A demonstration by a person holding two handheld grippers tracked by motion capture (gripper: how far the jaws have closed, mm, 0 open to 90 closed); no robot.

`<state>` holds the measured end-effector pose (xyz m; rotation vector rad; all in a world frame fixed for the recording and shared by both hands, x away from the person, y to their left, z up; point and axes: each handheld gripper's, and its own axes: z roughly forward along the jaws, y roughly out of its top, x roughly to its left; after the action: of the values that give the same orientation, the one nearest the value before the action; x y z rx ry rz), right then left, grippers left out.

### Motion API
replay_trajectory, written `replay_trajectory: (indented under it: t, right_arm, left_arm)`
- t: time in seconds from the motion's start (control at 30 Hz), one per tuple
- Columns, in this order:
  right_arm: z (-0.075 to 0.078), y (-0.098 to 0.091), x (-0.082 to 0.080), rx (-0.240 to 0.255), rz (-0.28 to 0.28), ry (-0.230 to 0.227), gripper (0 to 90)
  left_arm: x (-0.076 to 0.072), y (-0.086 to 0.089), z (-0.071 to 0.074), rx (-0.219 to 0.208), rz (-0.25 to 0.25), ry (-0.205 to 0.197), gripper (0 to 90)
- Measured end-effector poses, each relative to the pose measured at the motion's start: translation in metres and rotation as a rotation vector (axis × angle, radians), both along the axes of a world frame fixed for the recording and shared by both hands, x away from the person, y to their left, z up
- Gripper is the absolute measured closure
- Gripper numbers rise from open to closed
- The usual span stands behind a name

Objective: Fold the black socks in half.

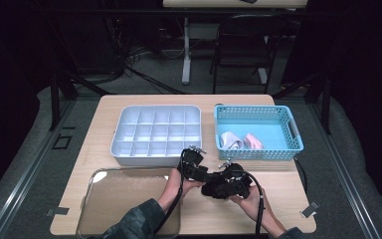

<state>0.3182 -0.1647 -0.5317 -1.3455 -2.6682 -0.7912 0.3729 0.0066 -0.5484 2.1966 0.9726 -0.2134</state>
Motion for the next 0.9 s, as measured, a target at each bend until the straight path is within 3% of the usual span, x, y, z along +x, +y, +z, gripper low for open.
replay_trajectory:
  t: [0.13, 0.2, 0.23, 0.27, 0.43, 0.5, 0.63, 0.9]
  right_arm:
    - [0.001, -0.001, -0.001, -0.009, 0.0, 0.005, 82.3]
    - [0.003, -0.002, -0.001, 0.009, 0.001, 0.012, 76.9]
    - [0.006, -0.004, -0.002, -0.008, 0.008, 0.011, 73.7]
    - [0.008, -0.004, -0.004, 0.031, -0.017, -0.002, 70.4]
    - [0.018, -0.018, -0.003, -0.003, -0.052, -0.061, 55.2]
    - [0.011, -0.021, 0.003, -0.02, -0.06, -0.017, 52.0]
    - [-0.005, -0.019, 0.008, -0.043, -0.058, 0.053, 52.1]
    - [-0.009, -0.012, 0.004, -0.058, -0.063, 0.043, 56.7]
  left_arm:
    - [0.001, -0.004, -0.01, 0.035, -0.016, 0.012, 42.0]
    - [0.002, -0.004, -0.012, 0.046, -0.026, 0.014, 42.0]
    - [0.002, -0.004, -0.013, 0.046, -0.024, 0.021, 42.0]
    - [0.003, -0.003, -0.014, 0.048, -0.028, 0.023, 42.0]
    - [0.004, -0.002, -0.016, 0.052, -0.036, 0.032, 42.0]
    - [0.004, -0.003, -0.016, 0.055, -0.039, 0.029, 42.0]
    - [0.004, -0.003, -0.016, 0.061, -0.052, 0.031, 42.3]
    - [0.003, -0.003, -0.016, 0.05, -0.075, 0.067, 46.5]
